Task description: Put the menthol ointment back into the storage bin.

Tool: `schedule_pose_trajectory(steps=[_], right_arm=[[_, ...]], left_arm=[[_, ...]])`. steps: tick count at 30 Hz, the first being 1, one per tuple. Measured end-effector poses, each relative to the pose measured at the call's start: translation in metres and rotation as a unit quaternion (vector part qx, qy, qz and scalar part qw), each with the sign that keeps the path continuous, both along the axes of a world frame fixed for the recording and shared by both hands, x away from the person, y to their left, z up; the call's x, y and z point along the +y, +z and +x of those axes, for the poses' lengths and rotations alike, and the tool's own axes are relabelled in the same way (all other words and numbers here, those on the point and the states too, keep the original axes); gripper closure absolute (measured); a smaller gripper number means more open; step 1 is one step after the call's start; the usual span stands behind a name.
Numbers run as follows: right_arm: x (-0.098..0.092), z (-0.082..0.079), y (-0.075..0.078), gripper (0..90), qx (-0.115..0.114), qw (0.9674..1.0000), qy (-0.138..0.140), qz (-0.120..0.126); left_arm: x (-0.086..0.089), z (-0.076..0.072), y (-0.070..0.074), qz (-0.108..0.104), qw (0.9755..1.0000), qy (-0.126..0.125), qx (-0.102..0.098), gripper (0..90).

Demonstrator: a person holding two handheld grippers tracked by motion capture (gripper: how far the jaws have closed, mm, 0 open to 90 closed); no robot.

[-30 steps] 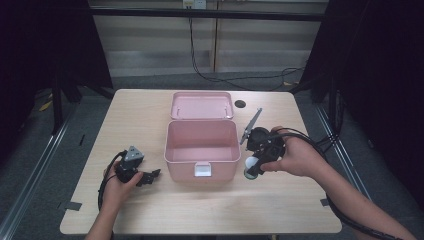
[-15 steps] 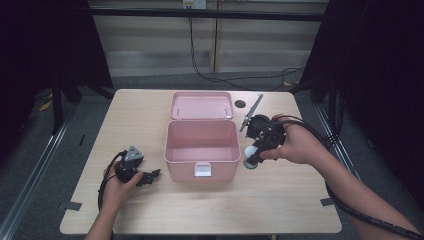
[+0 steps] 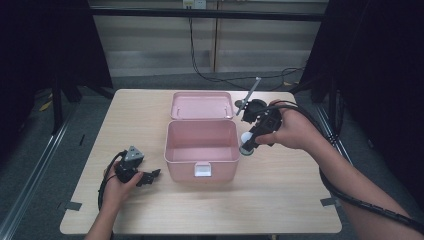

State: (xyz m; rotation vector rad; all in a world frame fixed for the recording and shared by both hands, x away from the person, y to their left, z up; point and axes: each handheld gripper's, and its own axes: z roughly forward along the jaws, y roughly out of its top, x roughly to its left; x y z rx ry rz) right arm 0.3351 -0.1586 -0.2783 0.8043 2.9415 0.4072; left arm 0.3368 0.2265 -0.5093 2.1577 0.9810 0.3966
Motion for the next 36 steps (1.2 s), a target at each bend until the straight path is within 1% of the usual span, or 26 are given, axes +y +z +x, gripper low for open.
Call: schedule_pose_trajectory(steps=[3, 6, 8, 9, 11, 12, 13, 15, 16, 17, 19, 20, 24, 27, 29, 33, 36], right_arm=[[0.004, 0.005, -0.001, 50.6, 0.001, 1.0000, -0.001, -0.002], [0.008, 0.011, -0.001, 50.6, 0.003, 1.0000, -0.005, 0.006], [0.010, 0.015, -0.002, 50.6, 0.002, 1.0000, -0.008, 0.005], [0.013, 0.019, -0.002, 50.6, 0.003, 0.9999, -0.012, 0.005], [0.014, 0.021, -0.003, 50.6, 0.001, 0.9999, -0.013, 0.004], [0.016, 0.022, -0.003, 50.6, 0.005, 0.9999, -0.014, 0.004], [0.018, 0.026, -0.005, 50.6, 0.001, 0.9999, -0.015, 0.005], [0.019, 0.028, -0.005, 50.6, 0.004, 0.9998, -0.016, 0.007], [0.022, 0.030, -0.006, 50.6, 0.005, 0.9997, -0.023, 0.008], [0.022, 0.030, -0.006, 50.6, 0.005, 0.9997, -0.023, 0.008], [0.024, 0.034, -0.009, 50.5, 0.008, 0.9997, -0.023, 0.005], [0.025, 0.035, -0.010, 50.5, 0.005, 0.9998, -0.021, 0.002], [0.030, 0.040, -0.015, 50.5, 0.012, 0.9996, -0.025, 0.001], [0.032, 0.042, -0.018, 50.5, 0.008, 0.9997, -0.025, 0.000], [0.033, 0.045, -0.021, 50.6, 0.008, 0.9996, -0.027, 0.000], [0.036, 0.049, -0.028, 50.5, 0.010, 0.9994, -0.033, -0.008], [0.038, 0.050, -0.030, 50.6, 0.010, 0.9994, -0.031, -0.011]], left_arm=[[0.000, 0.000, 0.000, 0.000, 1.0000, 0.000, 0.000, 14.6], [0.000, 0.000, 0.000, 0.000, 1.0000, 0.000, 0.000, 14.6], [0.000, 0.000, 0.000, 0.000, 1.0000, 0.000, 0.000, 14.6], [0.000, 0.000, 0.000, 0.000, 1.0000, 0.000, 0.000, 14.6], [0.000, 0.000, 0.000, 0.000, 1.0000, 0.000, 0.000, 14.6], [0.000, 0.000, 0.000, 0.000, 1.0000, 0.000, 0.000, 14.6], [0.000, 0.000, 0.000, 0.000, 1.0000, 0.000, 0.000, 14.6], [0.000, 0.000, 0.000, 0.000, 1.0000, 0.000, 0.000, 14.6], [0.000, 0.000, 0.000, 0.000, 1.0000, 0.000, 0.000, 14.6], [0.000, 0.000, 0.000, 0.000, 1.0000, 0.000, 0.000, 14.6], [0.000, 0.000, 0.000, 0.000, 1.0000, 0.000, 0.000, 14.6], [0.000, 0.000, 0.000, 0.000, 1.0000, 0.000, 0.000, 14.6], [0.000, 0.000, 0.000, 0.000, 1.0000, 0.000, 0.000, 14.6], [0.000, 0.000, 0.000, 0.000, 1.0000, 0.000, 0.000, 14.6], [0.000, 0.000, 0.000, 0.000, 1.0000, 0.000, 0.000, 14.6], [0.000, 0.000, 0.000, 0.000, 1.0000, 0.000, 0.000, 14.6], [0.000, 0.000, 0.000, 0.000, 1.0000, 0.000, 0.000, 14.6]])
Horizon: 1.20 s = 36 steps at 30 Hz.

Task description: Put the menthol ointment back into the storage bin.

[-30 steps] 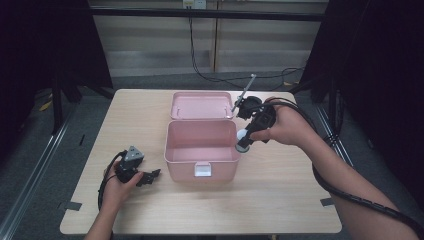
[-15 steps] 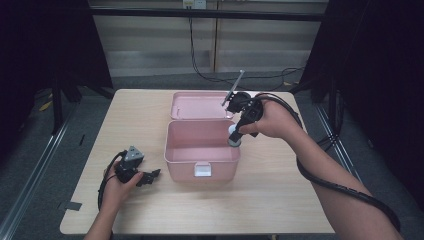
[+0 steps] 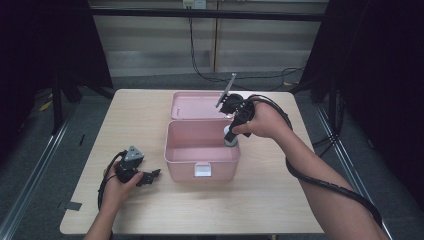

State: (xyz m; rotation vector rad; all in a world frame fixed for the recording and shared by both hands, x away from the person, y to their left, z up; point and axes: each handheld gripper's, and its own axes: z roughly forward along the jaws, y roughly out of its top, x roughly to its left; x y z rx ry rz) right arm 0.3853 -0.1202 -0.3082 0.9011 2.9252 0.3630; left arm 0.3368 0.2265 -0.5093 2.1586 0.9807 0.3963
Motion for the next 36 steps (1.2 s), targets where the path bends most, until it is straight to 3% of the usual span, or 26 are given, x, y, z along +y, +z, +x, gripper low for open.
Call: schedule_pose_trajectory(steps=[36], right_arm=[[0.023, 0.023, -0.043, 50.5, 0.019, 0.9988, -0.039, -0.023]], left_arm=[[0.000, 0.000, 0.000, 0.000, 1.0000, 0.000, 0.000, 14.6]])
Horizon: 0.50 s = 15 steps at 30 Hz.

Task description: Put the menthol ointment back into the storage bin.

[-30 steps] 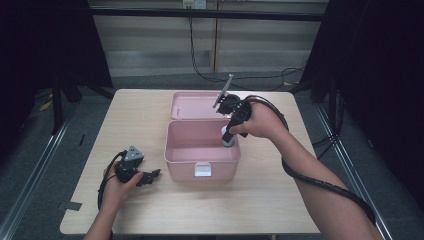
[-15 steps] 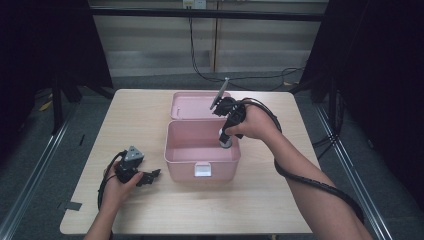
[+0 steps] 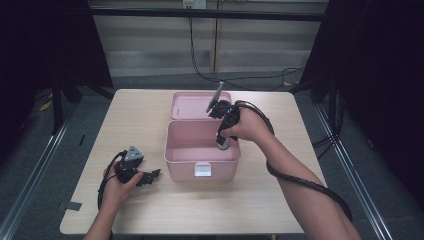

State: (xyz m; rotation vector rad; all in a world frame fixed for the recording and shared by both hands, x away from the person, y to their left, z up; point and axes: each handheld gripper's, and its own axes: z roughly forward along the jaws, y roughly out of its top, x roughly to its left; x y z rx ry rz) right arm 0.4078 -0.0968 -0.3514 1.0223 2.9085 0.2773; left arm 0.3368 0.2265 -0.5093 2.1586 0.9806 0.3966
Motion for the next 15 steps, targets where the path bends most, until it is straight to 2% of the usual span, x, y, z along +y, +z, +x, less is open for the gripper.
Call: schedule_pose_trajectory(steps=[15], right_arm=[[0.004, 0.007, -0.012, 50.6, 0.002, 0.9999, -0.010, -0.008]], left_arm=[[0.000, 0.000, 0.000, 0.000, 1.0000, 0.000, 0.000, 14.6]])
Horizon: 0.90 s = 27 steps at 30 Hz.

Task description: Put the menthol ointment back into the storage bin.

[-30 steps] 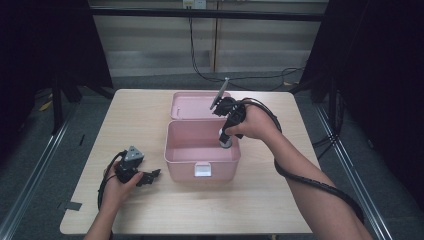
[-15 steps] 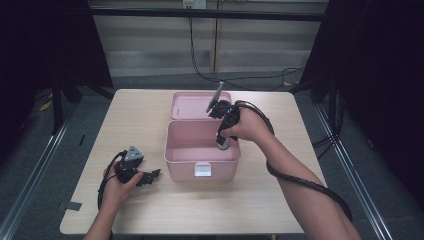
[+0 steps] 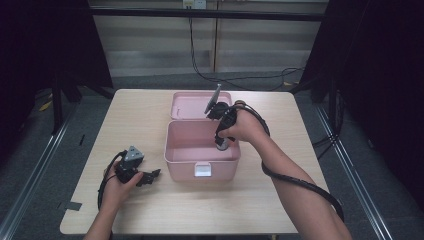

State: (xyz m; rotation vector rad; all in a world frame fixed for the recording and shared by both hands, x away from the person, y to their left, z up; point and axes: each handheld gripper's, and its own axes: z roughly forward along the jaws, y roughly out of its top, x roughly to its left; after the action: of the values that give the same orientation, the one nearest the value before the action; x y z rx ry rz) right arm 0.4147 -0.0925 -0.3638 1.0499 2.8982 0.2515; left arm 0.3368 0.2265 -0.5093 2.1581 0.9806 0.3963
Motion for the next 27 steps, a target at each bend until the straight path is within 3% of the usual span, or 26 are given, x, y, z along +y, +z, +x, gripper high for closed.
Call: schedule_pose_trajectory(steps=[27], right_arm=[[0.008, 0.011, -0.017, 50.6, 0.015, 0.9994, -0.032, -0.002]], left_arm=[[0.000, 0.000, 0.000, 0.000, 1.0000, 0.000, 0.000, 14.6]])
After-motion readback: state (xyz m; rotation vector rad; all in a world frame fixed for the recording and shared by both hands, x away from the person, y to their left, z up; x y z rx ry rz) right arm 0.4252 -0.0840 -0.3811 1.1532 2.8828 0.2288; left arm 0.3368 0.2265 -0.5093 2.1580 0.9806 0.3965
